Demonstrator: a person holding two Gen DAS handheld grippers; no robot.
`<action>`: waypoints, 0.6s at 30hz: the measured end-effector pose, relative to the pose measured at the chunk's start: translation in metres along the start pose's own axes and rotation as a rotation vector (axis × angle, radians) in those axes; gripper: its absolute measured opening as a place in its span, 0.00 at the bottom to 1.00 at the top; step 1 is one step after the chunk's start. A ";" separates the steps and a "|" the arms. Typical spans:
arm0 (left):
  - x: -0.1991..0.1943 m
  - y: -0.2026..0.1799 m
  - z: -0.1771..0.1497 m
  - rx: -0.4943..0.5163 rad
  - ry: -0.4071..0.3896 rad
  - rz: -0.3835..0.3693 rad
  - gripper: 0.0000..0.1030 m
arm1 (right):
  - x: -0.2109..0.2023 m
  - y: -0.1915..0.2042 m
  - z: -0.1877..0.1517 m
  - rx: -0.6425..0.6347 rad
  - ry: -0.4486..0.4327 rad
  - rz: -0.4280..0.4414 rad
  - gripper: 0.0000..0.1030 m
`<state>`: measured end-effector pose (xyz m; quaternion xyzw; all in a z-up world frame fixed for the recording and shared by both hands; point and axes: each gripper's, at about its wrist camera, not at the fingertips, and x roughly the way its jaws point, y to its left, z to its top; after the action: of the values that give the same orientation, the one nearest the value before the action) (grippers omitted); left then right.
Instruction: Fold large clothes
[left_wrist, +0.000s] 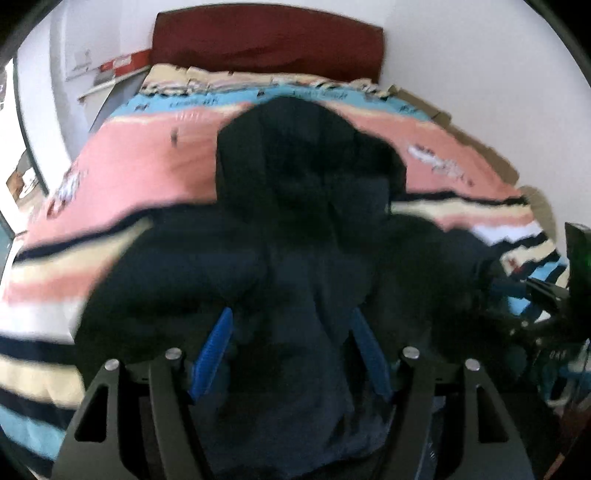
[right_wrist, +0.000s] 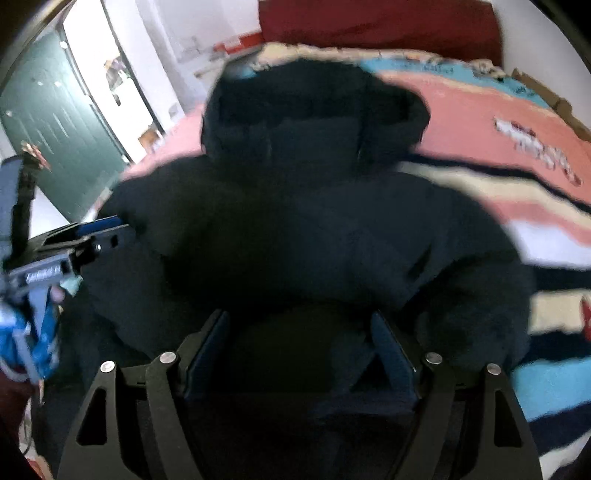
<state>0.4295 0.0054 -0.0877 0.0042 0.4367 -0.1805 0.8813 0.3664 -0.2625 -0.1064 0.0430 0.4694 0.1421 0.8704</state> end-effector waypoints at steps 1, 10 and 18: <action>-0.002 0.008 0.018 -0.015 -0.006 -0.009 0.65 | -0.007 -0.008 0.011 -0.001 -0.018 -0.001 0.83; 0.073 0.083 0.187 -0.150 -0.064 -0.064 0.67 | 0.026 -0.118 0.186 0.147 -0.165 0.000 0.88; 0.168 0.091 0.242 -0.138 0.038 -0.180 0.67 | 0.116 -0.141 0.276 0.164 -0.159 0.073 0.89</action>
<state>0.7381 -0.0021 -0.0811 -0.0921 0.4634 -0.2285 0.8512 0.6848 -0.3473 -0.0760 0.1421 0.4071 0.1312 0.8927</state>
